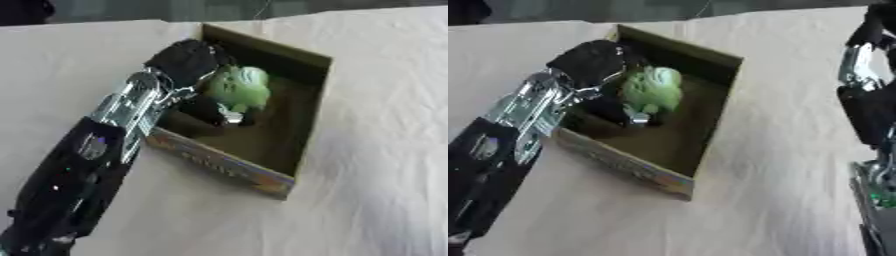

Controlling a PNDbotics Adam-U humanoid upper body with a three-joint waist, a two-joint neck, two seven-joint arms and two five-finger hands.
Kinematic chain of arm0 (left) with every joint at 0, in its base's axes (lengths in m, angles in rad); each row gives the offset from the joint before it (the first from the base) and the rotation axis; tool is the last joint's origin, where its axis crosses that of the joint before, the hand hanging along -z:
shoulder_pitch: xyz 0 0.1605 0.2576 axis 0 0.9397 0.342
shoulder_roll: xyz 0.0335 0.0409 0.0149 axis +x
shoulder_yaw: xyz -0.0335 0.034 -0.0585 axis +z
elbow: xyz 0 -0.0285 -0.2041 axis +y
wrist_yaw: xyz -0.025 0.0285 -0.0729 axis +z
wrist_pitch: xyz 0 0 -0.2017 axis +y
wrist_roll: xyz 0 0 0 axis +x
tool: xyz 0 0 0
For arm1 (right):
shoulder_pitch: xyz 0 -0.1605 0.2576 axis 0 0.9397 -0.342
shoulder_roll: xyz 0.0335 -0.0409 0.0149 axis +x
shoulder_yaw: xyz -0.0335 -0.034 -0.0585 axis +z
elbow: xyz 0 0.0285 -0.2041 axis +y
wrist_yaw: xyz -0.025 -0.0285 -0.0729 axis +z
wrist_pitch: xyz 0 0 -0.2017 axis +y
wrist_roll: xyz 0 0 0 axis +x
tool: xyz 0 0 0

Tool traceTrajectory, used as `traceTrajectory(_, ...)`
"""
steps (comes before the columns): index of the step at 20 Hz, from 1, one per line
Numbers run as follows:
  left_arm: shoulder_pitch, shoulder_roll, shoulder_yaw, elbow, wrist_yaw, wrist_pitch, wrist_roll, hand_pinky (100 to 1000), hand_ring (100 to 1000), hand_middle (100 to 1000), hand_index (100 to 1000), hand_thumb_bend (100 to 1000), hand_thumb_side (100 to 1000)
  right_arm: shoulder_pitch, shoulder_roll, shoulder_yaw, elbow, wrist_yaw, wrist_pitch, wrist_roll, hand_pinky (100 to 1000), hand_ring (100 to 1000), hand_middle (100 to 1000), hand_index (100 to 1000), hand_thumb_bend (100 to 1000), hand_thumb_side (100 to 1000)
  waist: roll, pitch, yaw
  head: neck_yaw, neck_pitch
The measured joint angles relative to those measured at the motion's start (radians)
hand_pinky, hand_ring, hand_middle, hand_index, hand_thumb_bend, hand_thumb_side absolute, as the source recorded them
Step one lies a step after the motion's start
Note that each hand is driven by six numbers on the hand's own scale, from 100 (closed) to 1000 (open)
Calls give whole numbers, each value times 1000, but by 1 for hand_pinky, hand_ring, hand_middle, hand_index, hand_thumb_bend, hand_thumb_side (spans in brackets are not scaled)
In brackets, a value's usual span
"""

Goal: Pick up objects on the table and place them in the box.

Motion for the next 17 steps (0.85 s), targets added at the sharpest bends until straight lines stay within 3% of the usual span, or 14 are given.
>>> traceTrajectory(3, 5, 27, 15, -92, 6, 27, 12, 859, 846, 744, 882, 776, 995, 1, 0, -2, 0, 1, 1, -1, 711, 765, 688, 827, 100, 515, 0, 0, 5, -8, 6)
traceTrajectory(5, 7, 48, 30, -156, 12, 45, 10, 852, 826, 730, 868, 633, 983, 3, 0, -5, 0, 1, 2, -2, 711, 765, 688, 828, 100, 508, 1, 0, 8, -13, 8)
traceTrajectory(9, 37, 90, 81, -304, 117, 119, 23, 840, 785, 699, 842, 564, 1000, 9, -1, -8, 0, 6, 4, -6, 710, 764, 689, 827, 100, 510, -1, 0, 16, -25, 15)
traceTrajectory(12, 86, 119, 121, -418, 279, 199, 56, 810, 741, 665, 844, 455, 1000, 9, -6, -14, 0, 8, 3, -13, 710, 764, 691, 827, 100, 512, -5, -3, 25, -31, 27)
traceTrajectory(17, 230, 164, 209, -617, 648, 372, 206, 784, 702, 627, 837, 378, 1000, 10, -14, -26, 0, 9, 0, -33, 710, 764, 692, 827, 100, 507, -18, -17, 54, -34, 47)
